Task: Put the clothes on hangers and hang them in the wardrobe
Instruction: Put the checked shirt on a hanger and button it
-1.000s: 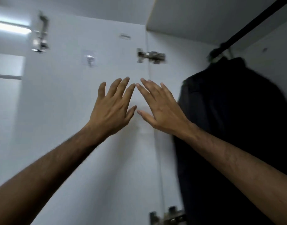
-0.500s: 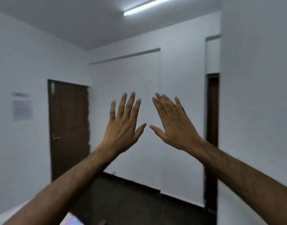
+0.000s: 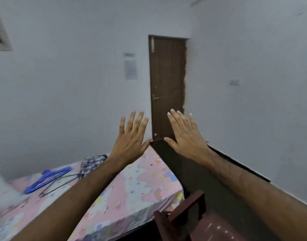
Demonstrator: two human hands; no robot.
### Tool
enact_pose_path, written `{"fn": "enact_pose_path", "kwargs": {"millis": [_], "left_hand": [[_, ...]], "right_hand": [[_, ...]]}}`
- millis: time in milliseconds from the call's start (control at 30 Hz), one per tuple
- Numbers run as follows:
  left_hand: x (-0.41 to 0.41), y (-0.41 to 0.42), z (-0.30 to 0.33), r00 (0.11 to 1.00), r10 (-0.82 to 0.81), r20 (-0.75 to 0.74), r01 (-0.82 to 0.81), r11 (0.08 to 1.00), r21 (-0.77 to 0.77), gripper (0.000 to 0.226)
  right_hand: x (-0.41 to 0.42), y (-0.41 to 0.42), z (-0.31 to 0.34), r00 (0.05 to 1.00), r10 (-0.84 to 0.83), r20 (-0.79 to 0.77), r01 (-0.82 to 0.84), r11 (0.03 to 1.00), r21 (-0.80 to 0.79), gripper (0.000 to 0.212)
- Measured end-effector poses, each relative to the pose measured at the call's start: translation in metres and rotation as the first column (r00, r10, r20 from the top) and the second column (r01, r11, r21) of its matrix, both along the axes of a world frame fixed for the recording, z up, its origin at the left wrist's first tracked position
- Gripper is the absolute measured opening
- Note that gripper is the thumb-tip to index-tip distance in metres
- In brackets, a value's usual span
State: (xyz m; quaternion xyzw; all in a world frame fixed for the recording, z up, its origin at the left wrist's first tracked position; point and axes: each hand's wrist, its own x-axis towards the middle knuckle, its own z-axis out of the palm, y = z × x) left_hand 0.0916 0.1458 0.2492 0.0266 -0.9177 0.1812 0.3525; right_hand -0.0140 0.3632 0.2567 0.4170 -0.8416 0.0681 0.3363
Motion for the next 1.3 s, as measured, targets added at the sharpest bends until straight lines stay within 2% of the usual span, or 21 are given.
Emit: {"fn": "enact_pose_path", "kwargs": {"millis": [233, 467, 633, 833, 1100, 1300], "left_hand": [[0.006, -0.150, -0.078, 0.950, 0.249, 0.187, -0.263, 0.963, 0.051, 0.070], [0.006, -0.312, -0.138, 0.900, 0.357, 0.248, -0.374, 0.927, 0.022, 0.058], [-0.006, -0.432, -0.170, 0.866, 0.361, 0.345, -0.408, 0.910, 0.071, 0.058], [-0.040, -0.562, -0.209, 0.815, 0.307, 0.491, -0.386, 0.920, 0.066, 0.057], [-0.139, -0.662, -0.262, 0.767, 0.246, 0.593, -0.331, 0.943, 0.037, 0.059], [-0.225, -0.720, -0.294, 0.721, 0.200, 0.664, -0.297, 0.954, 0.035, 0.059]], "right_hand": [[-0.058, -0.153, -0.081, 0.967, 0.150, 0.203, -0.172, 0.981, 0.092, 0.081], [-0.090, -0.311, -0.151, 0.924, 0.204, 0.322, -0.267, 0.950, 0.165, 0.077], [-0.113, -0.423, -0.205, 0.884, 0.137, 0.447, -0.245, 0.950, 0.192, 0.074], [-0.131, -0.521, -0.255, 0.793, 0.007, 0.609, -0.177, 0.959, 0.220, 0.068], [-0.198, -0.623, -0.315, 0.706, -0.071, 0.705, -0.151, 0.957, 0.248, 0.066], [-0.254, -0.668, -0.355, 0.590, -0.093, 0.802, -0.170, 0.957, 0.237, 0.065]]}}
